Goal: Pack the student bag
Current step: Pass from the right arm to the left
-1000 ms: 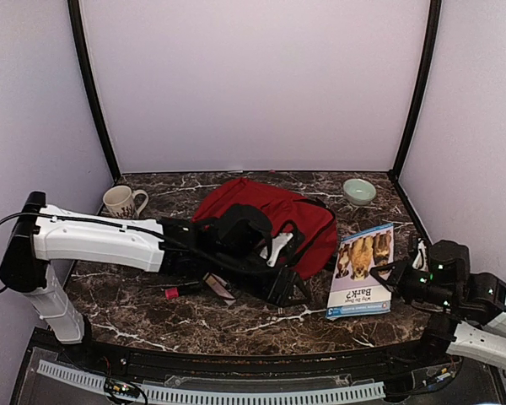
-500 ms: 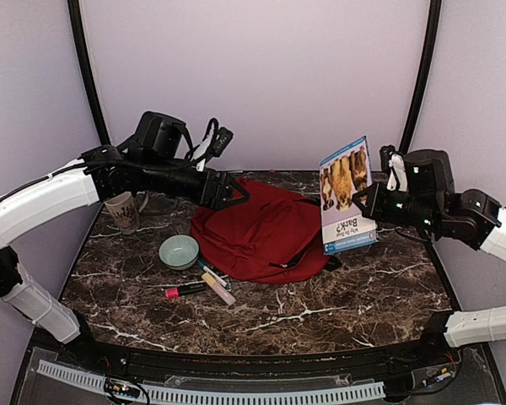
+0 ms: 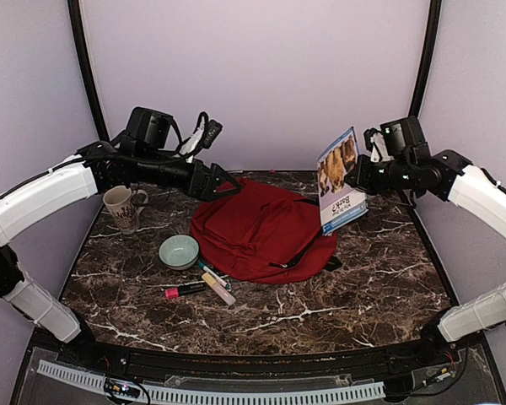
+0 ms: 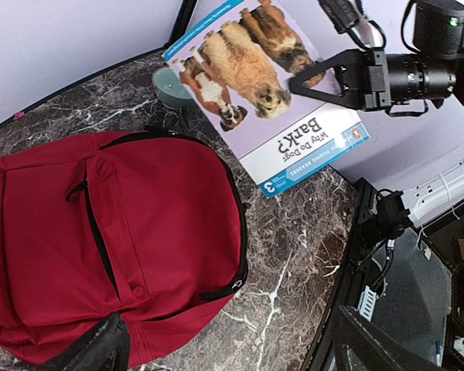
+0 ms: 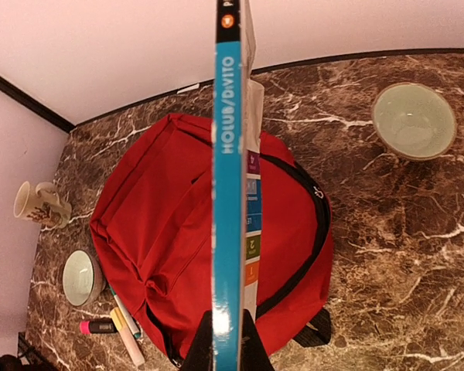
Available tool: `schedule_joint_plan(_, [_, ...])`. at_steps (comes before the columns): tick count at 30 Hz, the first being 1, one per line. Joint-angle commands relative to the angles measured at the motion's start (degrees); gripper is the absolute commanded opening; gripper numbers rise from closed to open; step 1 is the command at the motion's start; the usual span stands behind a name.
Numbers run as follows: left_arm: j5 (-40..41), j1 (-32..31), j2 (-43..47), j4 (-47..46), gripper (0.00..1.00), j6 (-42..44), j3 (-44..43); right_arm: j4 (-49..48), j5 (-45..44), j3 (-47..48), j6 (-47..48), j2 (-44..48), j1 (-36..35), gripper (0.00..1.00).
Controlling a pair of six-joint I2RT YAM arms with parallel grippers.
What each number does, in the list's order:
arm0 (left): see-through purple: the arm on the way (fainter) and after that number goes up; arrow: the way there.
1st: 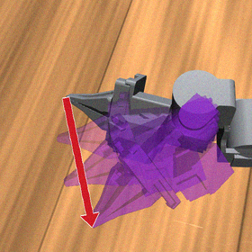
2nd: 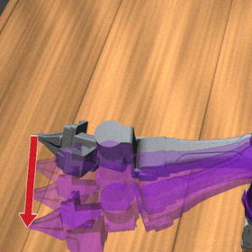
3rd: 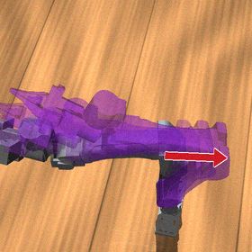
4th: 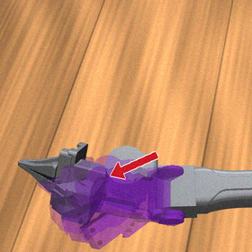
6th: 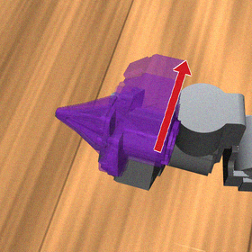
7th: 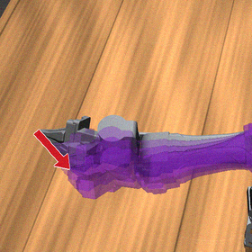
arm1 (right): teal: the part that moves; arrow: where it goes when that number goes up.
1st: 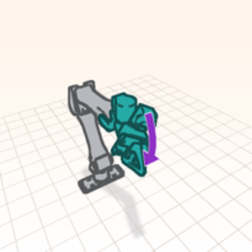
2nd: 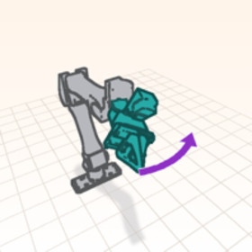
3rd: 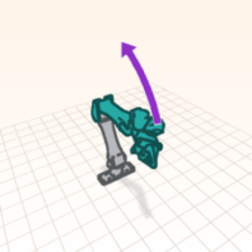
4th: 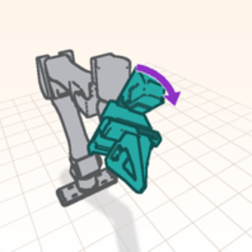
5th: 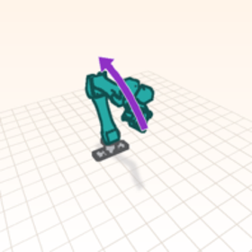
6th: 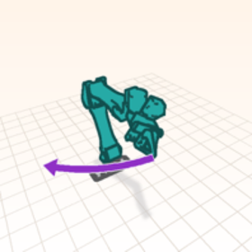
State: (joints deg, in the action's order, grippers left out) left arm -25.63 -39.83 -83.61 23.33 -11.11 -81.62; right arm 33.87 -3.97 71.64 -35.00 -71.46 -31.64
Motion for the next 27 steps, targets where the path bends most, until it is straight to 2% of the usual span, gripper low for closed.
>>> schedule_joint_plan(1, [-7.5, 1.8, 2.34, -0.28, 0.92, 4.22, -1.09, -5.43, 19.44, 4.15, 6.12, -3.24, 1.82, 0.0])
schedule_joint_plan(5, [-13.9, 2.99, 3.73, -0.47, 0.9, 5.01, -2.19, -7.48, 33.07, 5.73, 11.87, -5.96, 1.84, 0.02])
schedule_joint_plan(10, [-15.15, 3.1, 2.34, 2.8, 0.9, 3.39, -7.75, -11.96, 38.61, 0.65, 16.19, -4.28, 1.08, 0.01])
schedule_joint_plan(14, [-21.65, 3.1, 1.05, -2.45, 0.9, -0.87, -8.77, -10.78, 45.31, -1.49, 22.26, -3.78, -1.06, 0.0])
schedule_joint_plan(21, [-30.8, 2.66, -7.55, -6.69, 0.9, -6.72, -15.39, -4.37, 49.65, -2.91, 33.47, -3.16, -2.78, 0.0])
schedule_joint_plan(27, [-34.11, -0.06, -13.16, -6.82, 0.84, -8.8, -17.42, -1.83, 53.99, -2.56, 35.63, -3.97, -2.73, 0.0])
